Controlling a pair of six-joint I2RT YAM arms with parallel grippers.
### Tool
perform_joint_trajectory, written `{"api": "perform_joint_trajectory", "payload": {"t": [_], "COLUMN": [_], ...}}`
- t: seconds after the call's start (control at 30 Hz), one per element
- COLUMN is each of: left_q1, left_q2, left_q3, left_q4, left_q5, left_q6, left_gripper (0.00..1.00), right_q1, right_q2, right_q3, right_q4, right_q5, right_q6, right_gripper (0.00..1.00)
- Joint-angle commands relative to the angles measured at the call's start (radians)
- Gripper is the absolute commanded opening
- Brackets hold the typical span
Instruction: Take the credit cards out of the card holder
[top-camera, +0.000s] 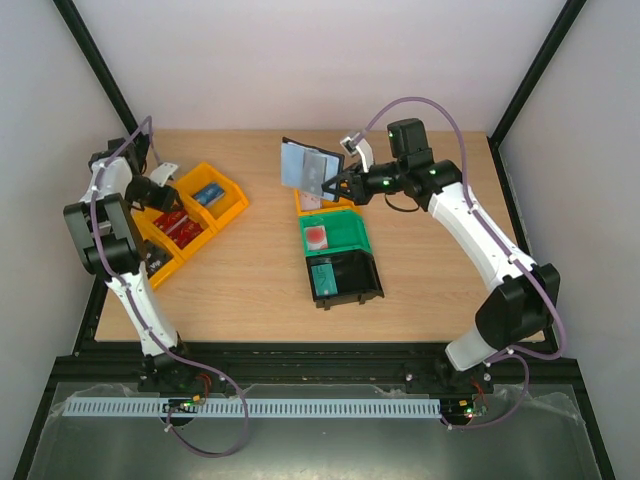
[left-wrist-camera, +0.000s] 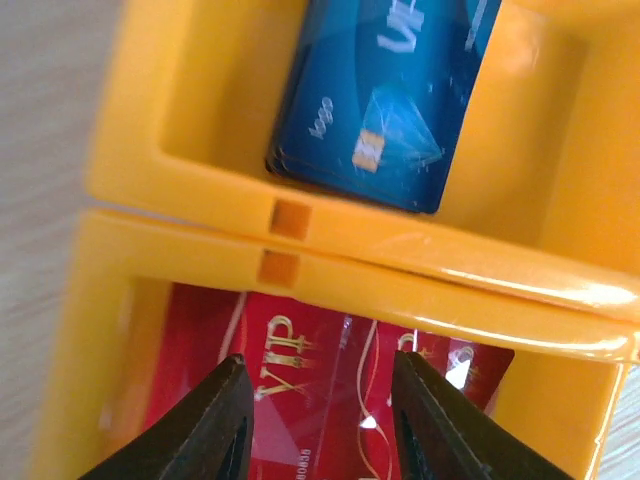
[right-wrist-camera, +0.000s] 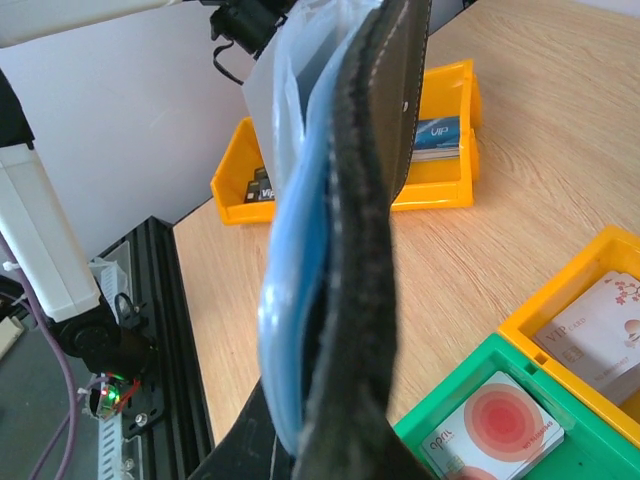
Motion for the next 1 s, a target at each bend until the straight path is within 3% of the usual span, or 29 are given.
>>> {"api": "perform_joint_trajectory", "payload": {"t": [0.0, 0.1, 0.2, 0.33, 0.43, 0.63, 0.77, 0.97], "left_q1": [0.007, 0.001, -0.019, -0.118, -0.23, -0.345, -0.438, -0.49], "left_q2": [-0.115, -0.181, -0.298, -0.495, -0.638, -0.789, -0.905, -0.991], "left_q3": [0.01, 0.049, 0.025, -0.1, -0.173, -0.264, -0.401, -0.514], "left_q4": [0.065, -0.033, -0.055, 0.037, 0.046, -0.072, 0.046, 0.19], "left_q5": [0.054, 0.281, 0.534, 0.691, 0.734, 0.892, 0.852, 0.934], "left_q6": [-0.014, 0.043, 0.043, -0.031, -0.021, 0.0, -0.113, -0.276], "left_gripper": [0.41, 0.41, 0.48, 0.71, 0.98, 0.99, 0.99, 0.99], "right_q1": [0.005, 0.012, 0.04, 0.097, 0.138, 0.223, 0.267, 0.338], "right_q2": [-0.049, -0.063, -0.08, -0.091, -0.098, -0.135, -0.163, -0.191], "right_q3": [0.034, 0.023, 0.004, -0.002, -0.005, -0.053, -0.097, -0.151], "right_q4": [0.034, 0.083, 0.133, 0.146, 0.148, 0.16, 0.184, 0.241], "right_q5": [-0.013, -0.015, -0.018, -0.029, -0.059, -0.128, -0.144, -0.045], "right_q6": [0.038, 0.086, 0.125, 0.127, 0.129, 0.125, 0.136, 0.181], "right_gripper": [0.02, 0.02, 0.02, 0.02, 0.02, 0.02, 0.02, 0.02]}}
